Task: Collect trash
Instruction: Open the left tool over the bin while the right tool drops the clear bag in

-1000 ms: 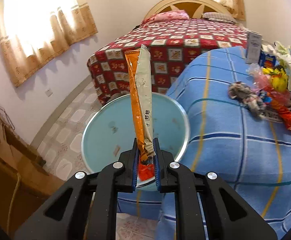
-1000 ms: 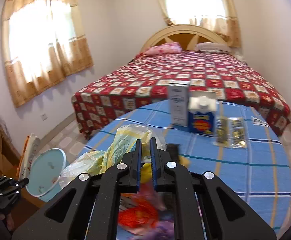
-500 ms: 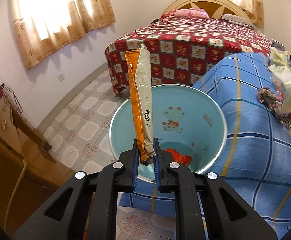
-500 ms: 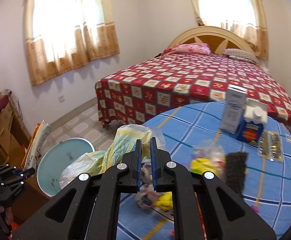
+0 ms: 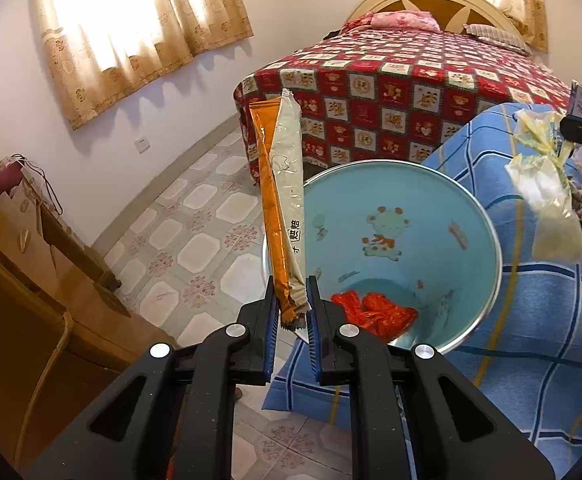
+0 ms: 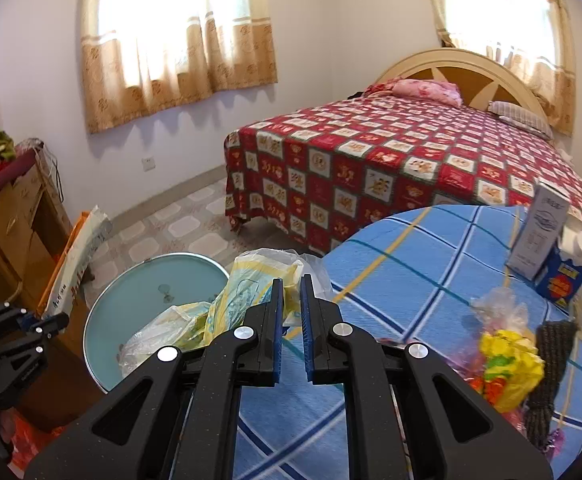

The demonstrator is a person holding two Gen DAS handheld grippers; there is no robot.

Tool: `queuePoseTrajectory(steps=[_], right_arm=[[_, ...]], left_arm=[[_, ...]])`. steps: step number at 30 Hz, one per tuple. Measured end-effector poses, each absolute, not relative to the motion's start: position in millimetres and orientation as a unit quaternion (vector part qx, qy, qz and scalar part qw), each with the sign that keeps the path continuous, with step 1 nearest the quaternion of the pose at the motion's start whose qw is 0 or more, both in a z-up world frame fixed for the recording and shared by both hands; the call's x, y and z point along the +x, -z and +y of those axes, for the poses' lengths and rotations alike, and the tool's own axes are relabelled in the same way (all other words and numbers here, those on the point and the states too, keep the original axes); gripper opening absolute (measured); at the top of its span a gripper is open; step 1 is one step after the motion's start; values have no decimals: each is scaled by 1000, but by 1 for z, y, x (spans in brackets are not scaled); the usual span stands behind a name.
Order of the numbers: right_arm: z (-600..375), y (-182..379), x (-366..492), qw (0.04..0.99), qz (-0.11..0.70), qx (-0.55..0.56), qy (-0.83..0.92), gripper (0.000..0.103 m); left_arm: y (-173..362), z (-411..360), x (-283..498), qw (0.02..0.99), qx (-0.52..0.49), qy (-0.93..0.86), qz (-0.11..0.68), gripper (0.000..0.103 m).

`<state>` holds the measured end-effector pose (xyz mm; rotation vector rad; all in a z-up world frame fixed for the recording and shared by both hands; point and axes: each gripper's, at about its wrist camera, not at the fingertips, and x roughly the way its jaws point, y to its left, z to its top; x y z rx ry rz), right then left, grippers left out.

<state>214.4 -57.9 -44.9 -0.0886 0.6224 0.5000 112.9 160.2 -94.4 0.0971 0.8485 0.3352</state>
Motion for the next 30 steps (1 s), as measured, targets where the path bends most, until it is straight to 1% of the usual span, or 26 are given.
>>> queuePoseTrajectory(steps=[7,26,27,29,30], right_arm=[[-34,58,220,913,314,-59,-254,9],[-10,66,224,907,320,-73,-265,9],[-9,66,224,906,320,-74,-266,9],[-7,66,224,904,320,-71,-274,10],[-6,66,225,903,319,-70,-280,14]], left_arm=[[98,169,114,893,43,-169,414,13],[101,164,117,895,40,-152,418,14],[101,163,117,896,40,-149,417,16],[100,162,116,898,38,-143,414,17],[100,160,116,899,38,-140,414,26]])
